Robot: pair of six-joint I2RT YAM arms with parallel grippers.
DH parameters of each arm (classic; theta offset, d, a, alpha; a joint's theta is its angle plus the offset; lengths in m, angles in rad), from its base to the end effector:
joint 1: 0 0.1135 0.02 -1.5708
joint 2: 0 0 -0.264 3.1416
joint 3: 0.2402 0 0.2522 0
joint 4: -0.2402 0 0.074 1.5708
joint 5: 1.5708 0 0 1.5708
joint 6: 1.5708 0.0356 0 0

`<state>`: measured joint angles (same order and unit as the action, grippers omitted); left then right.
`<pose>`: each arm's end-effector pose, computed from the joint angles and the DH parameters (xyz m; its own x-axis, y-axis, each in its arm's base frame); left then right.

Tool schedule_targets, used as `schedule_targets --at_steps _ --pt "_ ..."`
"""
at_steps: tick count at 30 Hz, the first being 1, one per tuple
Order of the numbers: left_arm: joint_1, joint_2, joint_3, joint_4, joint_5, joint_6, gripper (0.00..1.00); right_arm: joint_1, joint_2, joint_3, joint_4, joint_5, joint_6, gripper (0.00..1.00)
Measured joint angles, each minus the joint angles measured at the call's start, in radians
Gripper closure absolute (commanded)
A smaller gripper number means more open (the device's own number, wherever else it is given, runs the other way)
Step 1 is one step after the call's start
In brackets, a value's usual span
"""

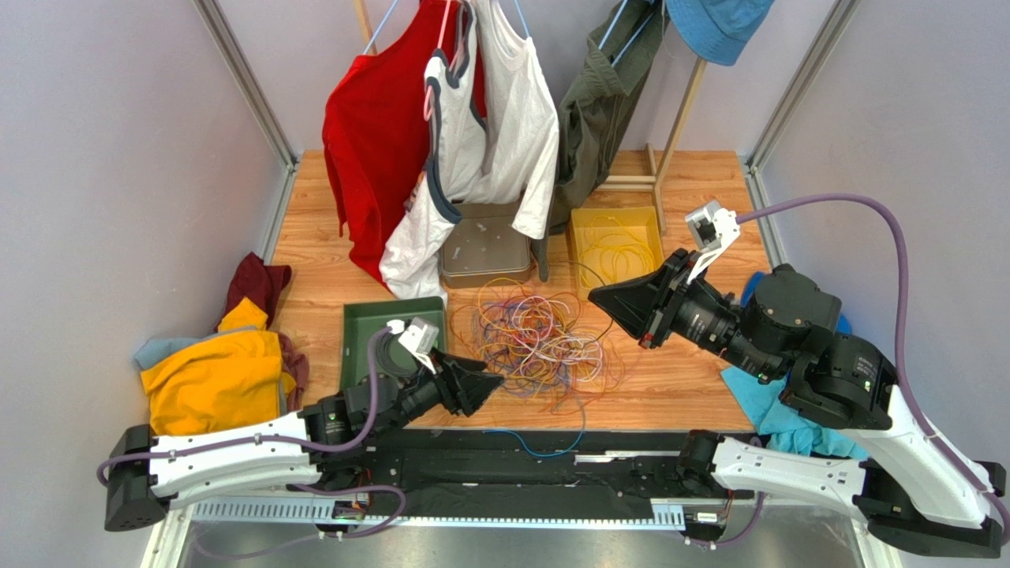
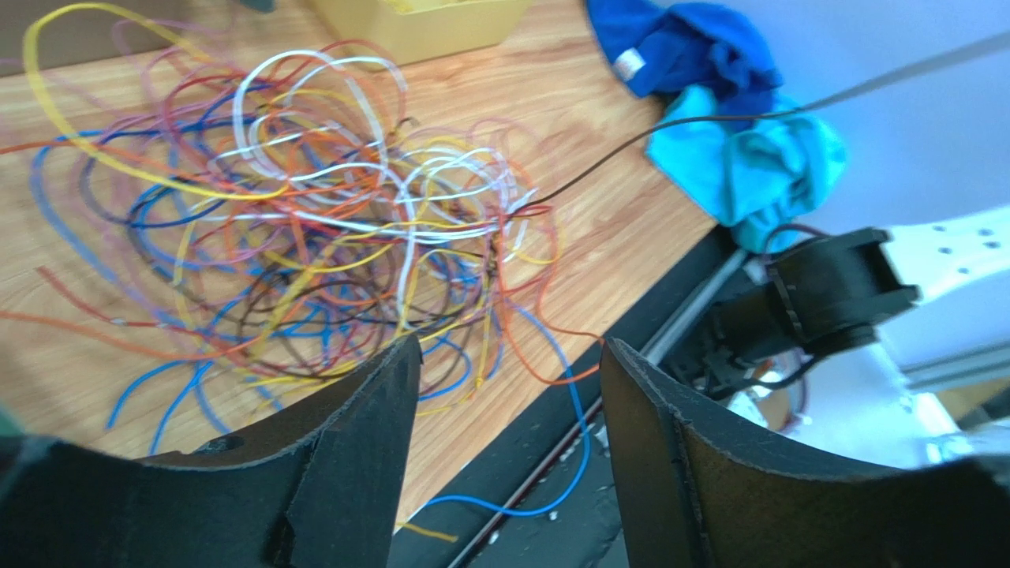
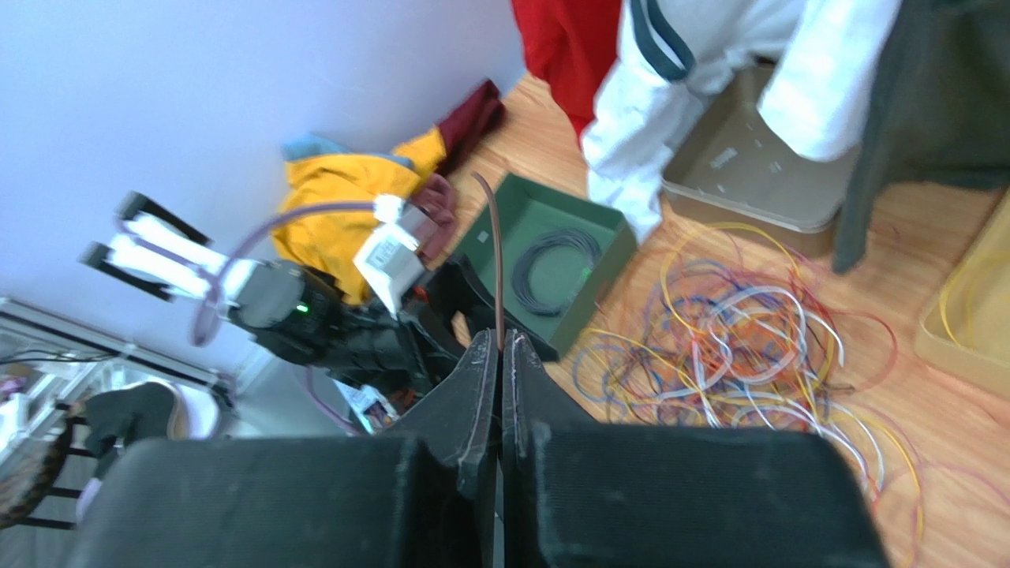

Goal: Untangle the cables

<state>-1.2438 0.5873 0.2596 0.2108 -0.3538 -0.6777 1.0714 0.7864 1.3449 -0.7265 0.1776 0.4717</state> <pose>0.0625 -0.1458 0.2252 -0.5169 -0.3072 -0.7990 0.5825 0.5578 -0.5912 0.0615 0.0997 0.4628 -0.4261 0.1529 -0.8917 -0.6590 0.6228 0.4217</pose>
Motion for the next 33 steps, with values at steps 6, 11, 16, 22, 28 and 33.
schedule_targets --at_steps 6,11,16,22,28,33 --pt "0.000 0.016 0.127 -0.185 -0.082 -0.011 0.32 0.000 -0.019 -0.250 0.012 0.085 0.036 1.00" --pt "0.000 -0.030 0.119 -0.259 -0.118 -0.025 0.33 0.001 -0.024 -0.494 0.012 0.122 0.104 0.76" --pt "0.000 -0.082 0.114 -0.359 -0.167 -0.058 0.34 0.001 -0.034 -0.539 0.006 0.148 0.154 0.51" --pt "0.000 -0.128 0.114 -0.445 -0.199 -0.105 0.35 0.001 0.019 -0.529 0.081 0.110 0.126 0.37" --pt "0.000 -0.155 0.114 -0.535 -0.206 -0.148 0.36 0.001 0.328 -0.451 0.208 0.045 0.054 0.26" --pt "0.000 -0.180 0.114 -0.581 -0.205 -0.167 0.36 0.002 0.563 -0.444 0.260 0.040 0.010 0.23"
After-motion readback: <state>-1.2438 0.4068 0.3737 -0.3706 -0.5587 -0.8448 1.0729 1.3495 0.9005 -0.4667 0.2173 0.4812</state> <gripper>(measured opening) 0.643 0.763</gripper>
